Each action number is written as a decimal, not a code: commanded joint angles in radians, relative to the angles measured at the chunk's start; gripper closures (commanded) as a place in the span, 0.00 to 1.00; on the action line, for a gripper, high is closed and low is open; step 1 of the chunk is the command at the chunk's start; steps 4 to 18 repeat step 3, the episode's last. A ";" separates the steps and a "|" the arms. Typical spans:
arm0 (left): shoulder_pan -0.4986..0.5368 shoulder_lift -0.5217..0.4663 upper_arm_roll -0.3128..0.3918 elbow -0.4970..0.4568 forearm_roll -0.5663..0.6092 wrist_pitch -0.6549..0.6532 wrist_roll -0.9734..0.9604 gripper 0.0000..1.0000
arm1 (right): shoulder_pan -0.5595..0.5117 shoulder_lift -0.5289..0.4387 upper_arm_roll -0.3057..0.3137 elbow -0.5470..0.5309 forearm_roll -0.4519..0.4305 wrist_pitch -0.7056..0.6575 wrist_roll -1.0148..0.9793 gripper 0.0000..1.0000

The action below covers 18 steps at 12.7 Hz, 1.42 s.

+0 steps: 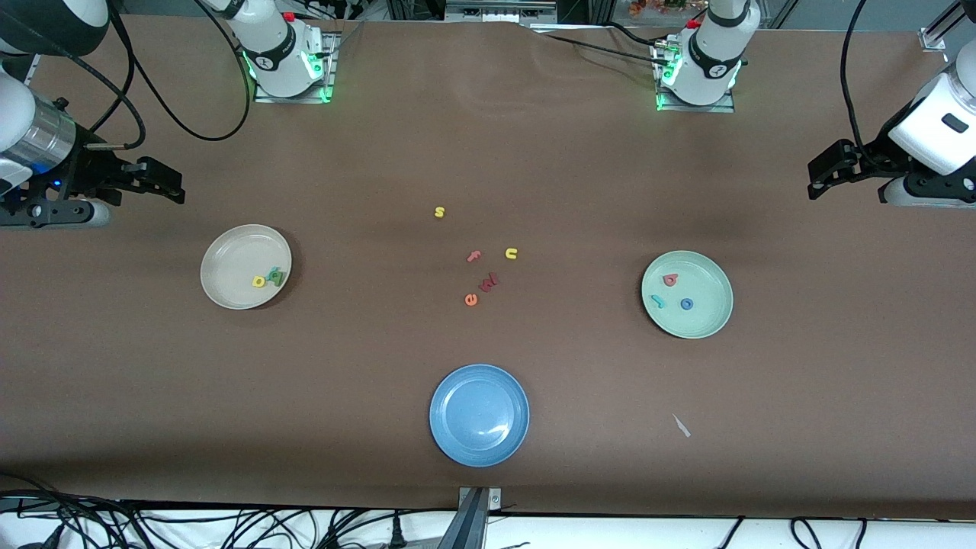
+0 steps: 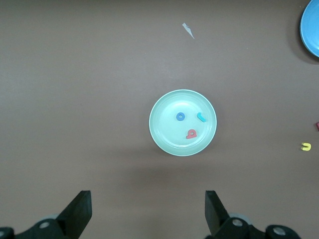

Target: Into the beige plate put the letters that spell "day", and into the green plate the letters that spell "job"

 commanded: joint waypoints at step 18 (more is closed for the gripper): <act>0.000 0.011 -0.001 0.028 0.004 -0.023 0.008 0.00 | -0.011 -0.007 0.007 -0.008 -0.013 0.004 -0.005 0.00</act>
